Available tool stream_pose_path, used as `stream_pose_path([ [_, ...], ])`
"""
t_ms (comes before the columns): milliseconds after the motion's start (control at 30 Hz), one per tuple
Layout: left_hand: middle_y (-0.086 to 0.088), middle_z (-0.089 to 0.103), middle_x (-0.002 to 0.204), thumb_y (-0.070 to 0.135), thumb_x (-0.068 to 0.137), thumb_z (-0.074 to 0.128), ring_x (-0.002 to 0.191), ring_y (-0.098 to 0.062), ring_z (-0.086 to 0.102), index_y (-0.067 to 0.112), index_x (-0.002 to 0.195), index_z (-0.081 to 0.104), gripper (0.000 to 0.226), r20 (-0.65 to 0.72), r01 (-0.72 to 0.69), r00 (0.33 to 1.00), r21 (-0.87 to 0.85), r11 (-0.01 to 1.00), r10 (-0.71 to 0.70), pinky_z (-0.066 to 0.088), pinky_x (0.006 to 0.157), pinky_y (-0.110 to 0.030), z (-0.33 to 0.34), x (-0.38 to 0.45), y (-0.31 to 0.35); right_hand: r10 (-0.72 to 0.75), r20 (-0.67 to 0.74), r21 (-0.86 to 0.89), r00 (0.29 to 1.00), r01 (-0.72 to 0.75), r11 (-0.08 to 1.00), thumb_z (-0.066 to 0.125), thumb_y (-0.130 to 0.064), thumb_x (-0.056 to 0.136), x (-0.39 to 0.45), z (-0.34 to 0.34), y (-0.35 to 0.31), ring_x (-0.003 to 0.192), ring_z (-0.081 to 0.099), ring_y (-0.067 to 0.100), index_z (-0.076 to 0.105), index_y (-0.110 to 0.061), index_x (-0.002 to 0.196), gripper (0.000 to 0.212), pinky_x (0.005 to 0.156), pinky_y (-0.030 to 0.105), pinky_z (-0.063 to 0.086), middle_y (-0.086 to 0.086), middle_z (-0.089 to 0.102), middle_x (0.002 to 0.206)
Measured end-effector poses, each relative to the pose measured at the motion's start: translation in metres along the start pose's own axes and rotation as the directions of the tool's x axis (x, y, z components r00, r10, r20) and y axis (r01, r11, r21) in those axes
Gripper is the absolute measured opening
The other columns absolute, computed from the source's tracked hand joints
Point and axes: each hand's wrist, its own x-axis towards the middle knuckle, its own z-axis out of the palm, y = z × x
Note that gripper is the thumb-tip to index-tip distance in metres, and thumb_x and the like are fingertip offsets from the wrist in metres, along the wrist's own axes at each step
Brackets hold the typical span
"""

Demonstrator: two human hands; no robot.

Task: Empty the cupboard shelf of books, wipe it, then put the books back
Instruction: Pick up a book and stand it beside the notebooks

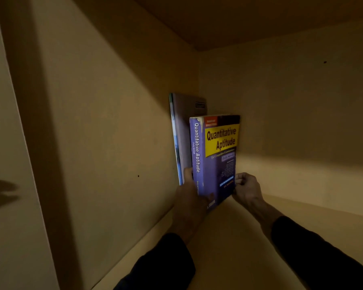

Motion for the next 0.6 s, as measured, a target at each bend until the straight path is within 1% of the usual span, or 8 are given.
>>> stream_pose_path([
  [33,0.000,0.066,0.119,0.008,0.081,0.078,0.095,-0.008,0.062,0.026,0.122,0.046,0.055,-0.001,-0.009,1.000,-0.001,1.000,0.008,0.050,0.066,-0.006,0.000,0.000,0.000,0.006,-0.008,-0.002,1.000,-0.006,1.000,0.048,0.005,0.088,0.002,0.001,0.000,0.074,0.053,0.019,0.052,-0.019,0.077,0.028,0.067,0.032,0.048,0.006,0.058,0.080],
  [100,0.001,0.066,0.117,0.008,0.080,0.077,0.097,-0.009,0.064,0.031,0.117,0.041,0.057,-0.009,-0.014,1.000,0.004,1.000,0.014,0.049,0.064,-0.003,0.002,0.001,0.000,0.010,0.023,0.021,1.000,-0.011,1.000,0.042,0.009,0.090,0.004,0.005,0.000,0.069,0.047,0.017,0.051,-0.011,0.077,0.026,0.059,0.027,0.044,0.005,0.053,0.075],
  [200,-0.001,0.062,0.123,0.009,0.081,0.077,0.102,-0.012,0.061,0.015,0.131,0.041,0.062,-0.002,0.019,1.000,0.026,0.999,-0.018,0.045,0.060,0.001,0.000,0.002,0.003,-0.001,0.019,0.007,1.000,0.001,1.000,0.041,0.009,0.091,0.005,0.008,-0.001,0.067,0.051,0.016,0.053,-0.005,0.084,0.020,0.050,0.018,0.045,0.007,0.056,0.078],
  [267,-0.004,0.060,0.128,0.010,0.082,0.076,0.107,-0.016,0.061,0.010,0.135,0.039,0.065,0.006,0.027,1.000,0.054,0.998,-0.027,0.044,0.061,0.002,0.000,0.003,0.004,-0.020,0.024,-0.002,1.000,0.020,1.000,0.045,0.008,0.092,0.004,0.007,-0.001,0.069,0.056,0.015,0.054,-0.004,0.089,0.015,0.050,0.016,0.044,0.006,0.060,0.081],
  [400,-0.005,0.056,0.135,0.013,0.083,0.076,0.118,-0.021,0.059,0.012,0.136,0.034,0.067,0.023,0.038,0.999,0.093,0.995,-0.040,0.046,0.071,-0.006,-0.001,0.003,0.008,-0.057,0.047,-0.041,0.997,0.059,0.997,0.053,0.002,0.092,0.001,0.008,0.001,0.076,0.061,0.014,0.056,-0.008,0.092,0.010,0.055,0.016,0.044,0.003,0.063,0.085],
  [500,-0.006,0.054,0.136,0.021,0.082,0.077,0.118,-0.024,0.059,0.010,0.137,0.033,0.071,0.020,0.057,0.998,0.184,0.981,-0.062,0.052,0.082,-0.021,-0.004,0.002,0.012,-0.089,0.062,-0.057,0.994,0.092,0.994,0.056,-0.002,0.093,0.001,0.008,0.003,0.079,0.063,0.013,0.056,-0.010,0.093,0.008,0.055,0.016,0.045,0.002,0.065,0.088],
  [533,-0.007,0.055,0.136,0.023,0.082,0.077,0.117,-0.024,0.060,0.010,0.136,0.034,0.070,0.019,0.070,0.997,0.203,0.977,-0.076,0.053,0.082,-0.023,-0.006,0.002,0.014,-0.091,0.066,-0.059,0.994,0.095,0.994,0.056,-0.003,0.093,0.002,0.008,0.004,0.079,0.063,0.013,0.056,-0.010,0.093,0.007,0.056,0.016,0.045,0.002,0.065,0.088],
  [600,-0.008,0.055,0.134,0.029,0.084,0.075,0.116,-0.024,0.059,0.008,0.134,0.038,0.066,0.021,0.091,0.995,0.291,0.952,-0.101,0.051,0.079,-0.022,-0.009,0.000,0.019,-0.091,0.071,-0.068,0.993,0.096,0.993,0.056,-0.004,0.093,0.002,0.008,0.004,0.080,0.063,0.012,0.056,-0.010,0.094,0.006,0.057,0.017,0.045,0.002,0.065,0.090],
])
